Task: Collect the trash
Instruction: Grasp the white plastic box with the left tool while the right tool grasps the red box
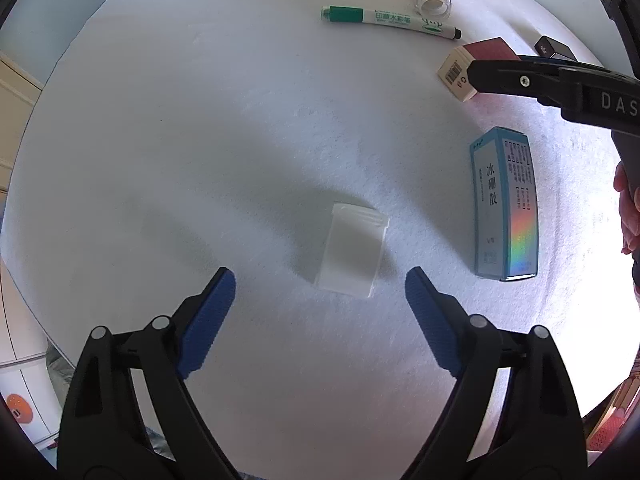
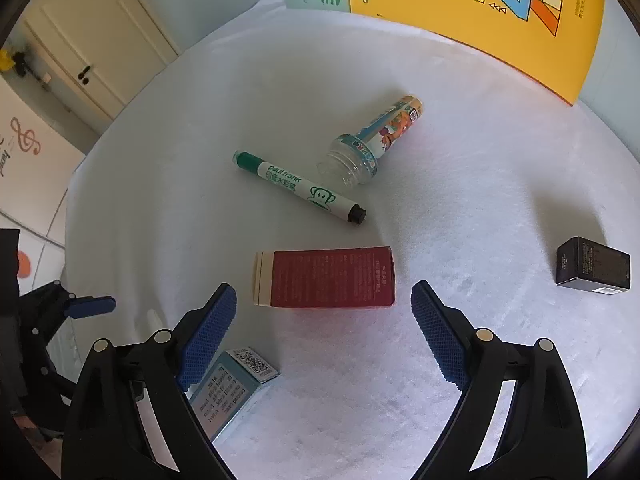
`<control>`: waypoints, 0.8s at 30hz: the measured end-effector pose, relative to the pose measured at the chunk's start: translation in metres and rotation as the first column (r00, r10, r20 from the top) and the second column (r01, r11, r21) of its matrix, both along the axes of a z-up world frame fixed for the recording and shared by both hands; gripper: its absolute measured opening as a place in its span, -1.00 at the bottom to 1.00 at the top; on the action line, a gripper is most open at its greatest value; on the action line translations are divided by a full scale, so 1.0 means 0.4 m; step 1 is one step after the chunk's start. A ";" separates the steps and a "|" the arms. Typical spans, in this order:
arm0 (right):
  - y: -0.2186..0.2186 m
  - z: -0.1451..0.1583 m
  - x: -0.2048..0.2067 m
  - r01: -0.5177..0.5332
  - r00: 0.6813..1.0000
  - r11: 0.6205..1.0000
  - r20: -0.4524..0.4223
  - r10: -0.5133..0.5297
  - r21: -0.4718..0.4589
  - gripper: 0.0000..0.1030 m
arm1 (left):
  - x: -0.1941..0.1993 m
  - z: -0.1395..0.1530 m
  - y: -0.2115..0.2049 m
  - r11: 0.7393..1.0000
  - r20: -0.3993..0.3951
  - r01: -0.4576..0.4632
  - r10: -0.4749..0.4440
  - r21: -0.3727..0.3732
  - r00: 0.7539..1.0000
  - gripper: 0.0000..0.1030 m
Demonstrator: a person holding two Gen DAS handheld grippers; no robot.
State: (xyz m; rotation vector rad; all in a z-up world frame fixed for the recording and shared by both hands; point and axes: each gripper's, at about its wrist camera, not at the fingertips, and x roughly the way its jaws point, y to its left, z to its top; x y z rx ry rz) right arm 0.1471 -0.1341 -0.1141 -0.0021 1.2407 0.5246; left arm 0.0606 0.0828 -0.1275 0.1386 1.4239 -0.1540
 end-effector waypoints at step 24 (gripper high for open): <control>0.001 0.051 -0.026 0.044 0.997 0.999 0.058 -0.045 0.015 0.39 | 0.022 0.035 0.083 0.998 0.031 -0.015 0.017 -0.056 0.999 -0.47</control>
